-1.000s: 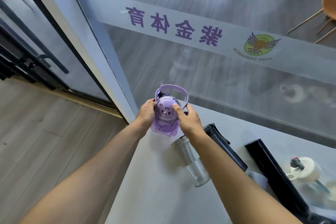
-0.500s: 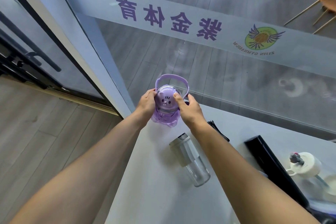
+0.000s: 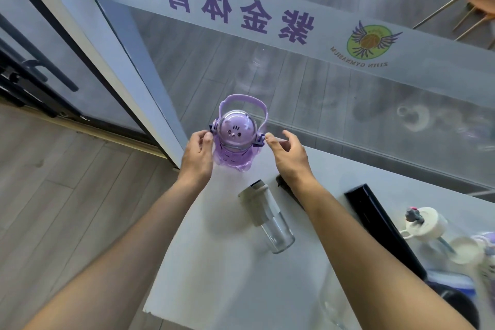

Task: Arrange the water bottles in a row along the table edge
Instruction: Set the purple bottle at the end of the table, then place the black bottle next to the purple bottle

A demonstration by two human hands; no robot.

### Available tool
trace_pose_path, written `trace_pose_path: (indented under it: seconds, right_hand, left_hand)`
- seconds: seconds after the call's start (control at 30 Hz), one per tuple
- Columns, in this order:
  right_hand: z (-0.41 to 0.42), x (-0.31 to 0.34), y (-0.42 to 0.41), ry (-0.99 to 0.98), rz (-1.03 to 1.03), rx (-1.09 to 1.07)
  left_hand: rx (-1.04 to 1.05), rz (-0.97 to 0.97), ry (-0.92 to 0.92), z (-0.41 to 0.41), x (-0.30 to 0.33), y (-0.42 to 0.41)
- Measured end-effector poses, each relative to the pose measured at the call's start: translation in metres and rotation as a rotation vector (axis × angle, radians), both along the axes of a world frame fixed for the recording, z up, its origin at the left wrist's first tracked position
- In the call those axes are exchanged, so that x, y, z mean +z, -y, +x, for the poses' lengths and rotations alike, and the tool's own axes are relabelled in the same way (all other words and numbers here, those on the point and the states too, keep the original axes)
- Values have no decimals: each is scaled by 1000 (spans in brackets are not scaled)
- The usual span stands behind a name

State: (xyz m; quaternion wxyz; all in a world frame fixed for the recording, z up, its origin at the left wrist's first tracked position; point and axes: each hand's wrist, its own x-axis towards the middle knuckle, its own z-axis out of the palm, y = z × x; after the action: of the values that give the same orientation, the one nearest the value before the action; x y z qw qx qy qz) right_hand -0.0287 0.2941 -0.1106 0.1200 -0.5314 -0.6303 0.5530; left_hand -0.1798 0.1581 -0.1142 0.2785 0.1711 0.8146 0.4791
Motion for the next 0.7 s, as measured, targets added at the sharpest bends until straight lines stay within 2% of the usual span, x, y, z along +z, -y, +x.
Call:
trace_pose_path:
  seconds: [0.1,0.23,0.47,0.57,0.7]
  right_hand:
    - [27,-9,-1,78,88,-18]
    - [67,-21,-2,215,218,-3]
    - [82,-40,-6,542,384,290]
    - [73,-45,-8,699,397,423]
    - [65,-56,-9,722,383,447]
  left_hand:
    - [6,-23,-60,26,-14,30]
    - [-186,-117,-117,78,-29,51]
    - [-534,-308,-343,127,-41,41]
    - [-542,-316,-326,129,-47,38]
    - [-502,-282,-257,131,-48,45]
